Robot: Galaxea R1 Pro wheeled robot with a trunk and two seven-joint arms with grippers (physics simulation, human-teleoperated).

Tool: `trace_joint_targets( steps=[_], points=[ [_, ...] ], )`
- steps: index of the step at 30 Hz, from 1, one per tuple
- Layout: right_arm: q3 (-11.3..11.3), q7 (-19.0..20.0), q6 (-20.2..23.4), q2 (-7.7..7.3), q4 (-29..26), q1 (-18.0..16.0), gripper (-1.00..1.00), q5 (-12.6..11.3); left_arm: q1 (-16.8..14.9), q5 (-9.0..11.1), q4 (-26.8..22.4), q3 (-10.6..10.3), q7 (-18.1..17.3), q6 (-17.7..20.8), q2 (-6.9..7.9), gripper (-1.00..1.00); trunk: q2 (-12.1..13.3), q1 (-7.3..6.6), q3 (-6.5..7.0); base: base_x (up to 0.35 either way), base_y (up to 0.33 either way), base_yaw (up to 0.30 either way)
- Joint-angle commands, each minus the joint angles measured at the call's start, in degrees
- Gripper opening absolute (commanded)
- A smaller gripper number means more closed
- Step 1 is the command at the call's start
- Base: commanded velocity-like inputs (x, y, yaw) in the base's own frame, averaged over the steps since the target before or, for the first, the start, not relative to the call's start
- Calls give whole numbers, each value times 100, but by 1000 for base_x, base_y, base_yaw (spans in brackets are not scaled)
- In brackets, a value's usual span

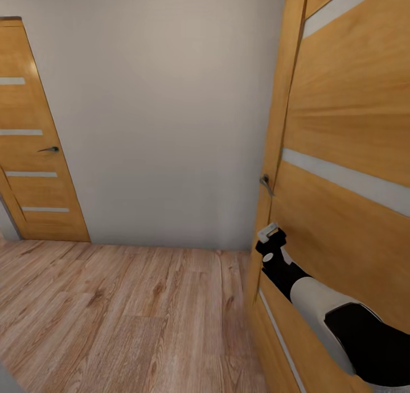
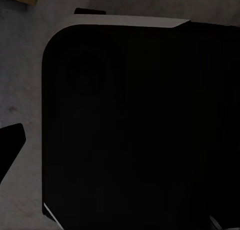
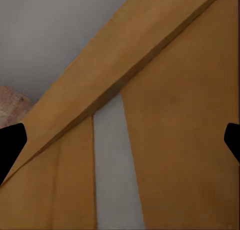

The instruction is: Move the two storage containers from the living room to the garage. In the garage, place one container on the floor and stack the other container on top of it (either order is fine).

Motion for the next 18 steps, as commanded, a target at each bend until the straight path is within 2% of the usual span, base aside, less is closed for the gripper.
trace_joint_targets(
  steps=[1,9,18],
  points=[
    [-164,-40,59,-135,6,-2,100,44,1,58,-4,0,-1,-10,-1,100,-3,0,-6,0,0,0],
    [-236,-47,58,-268,6,-2,100,43,1,58,-3,0,-1,-10,-1,100,-3,0,-6,0,0,0],
    [-507,-49,58,-430,6,-2,100,43,1,58,-5,0,-1,-10,-1,100,-3,0,-6,0,0,0]
  ],
)
